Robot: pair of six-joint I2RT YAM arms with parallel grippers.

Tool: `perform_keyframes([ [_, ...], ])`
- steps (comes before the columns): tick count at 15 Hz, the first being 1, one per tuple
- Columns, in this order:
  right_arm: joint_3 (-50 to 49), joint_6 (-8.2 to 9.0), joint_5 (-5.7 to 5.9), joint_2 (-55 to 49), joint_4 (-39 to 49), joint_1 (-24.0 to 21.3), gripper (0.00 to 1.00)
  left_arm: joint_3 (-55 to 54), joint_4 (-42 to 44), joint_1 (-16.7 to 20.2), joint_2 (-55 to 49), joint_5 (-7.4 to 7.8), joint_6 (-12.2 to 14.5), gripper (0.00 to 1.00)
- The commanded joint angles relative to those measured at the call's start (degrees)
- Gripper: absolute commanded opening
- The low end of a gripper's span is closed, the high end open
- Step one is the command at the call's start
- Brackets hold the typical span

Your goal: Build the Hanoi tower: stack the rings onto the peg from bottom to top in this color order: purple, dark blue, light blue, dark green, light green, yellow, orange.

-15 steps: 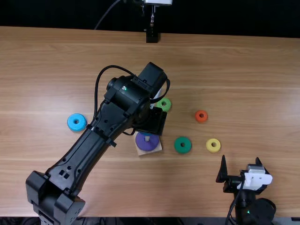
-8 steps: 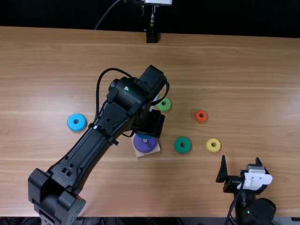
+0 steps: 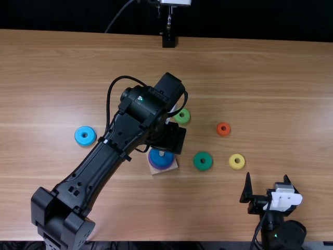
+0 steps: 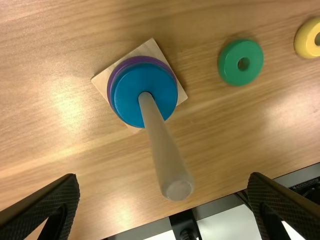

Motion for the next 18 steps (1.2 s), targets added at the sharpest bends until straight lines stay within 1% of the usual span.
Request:
perform_keyframes([
  [1, -3.61, 0.07, 0.82, -0.73, -3.79, -0.43, 1.00, 0.51, 0.23, 0.64, 0.87, 0.42, 0.32, 1.00],
  [2, -3.61, 0.07, 0.82, -0.73, -3.79, -0.34, 1.00, 1.74, 1.18, 1.34, 0.87, 0.53, 0.32, 1.00],
  [5, -3.61, 0.07, 0.82, -0.73, -3.79, -0.43, 1.00, 3.32, 9.09, 3.36, 0.70, 0.53, 0.63, 1.00],
  [7, -3.61, 0.07, 0.82, -0.73, -3.79, -0.43, 1.00, 3.76, 11.52, 6.00, 0.52, 0.63, 0.53, 1.00],
  [10, -3.61, 0.07, 0.82, -0.73, -3.79, -0.43, 1.00, 4.11, 11.31, 12.77, 0.17, 0.53, 0.63, 1.00],
  [13, -3.61, 0.07, 0.82, -0.73, -3.79, -0.43, 1.00, 3.41, 10.67, 22.00, -0.53, 0.42, 0.84, 1.00],
  [14, -3.61, 0.07, 0.82, -0.73, -3.79, -0.43, 1.00, 2.44, 10.57, 23.67, -1.33, 0.32, 2.85, 1.00],
  [15, -3.61, 0.07, 0.82, -0.73, -3.79, -0.43, 1.00, 0.59, 10.57, 24.81, -1.50, -0.42, 7.91, 1.00],
  [16, -3.61, 0.07, 0.82, -0.73, -3.79, -0.43, 1.00, -1.16, 10.57, 25.95, -1.59, -0.74, 12.76, 1.00],
  [17, -3.61, 0.07, 0.82, -0.73, -3.79, -0.34, 1.00, -3.98, 10.57, 27.36, -2.29, -1.90, 15.72, 1.00],
  [18, -3.61, 0.07, 0.82, -0.73, -3.79, -0.43, 1.00, -7.67, 10.99, 28.41, -4.05, -2.53, 17.19, 1.00],
])
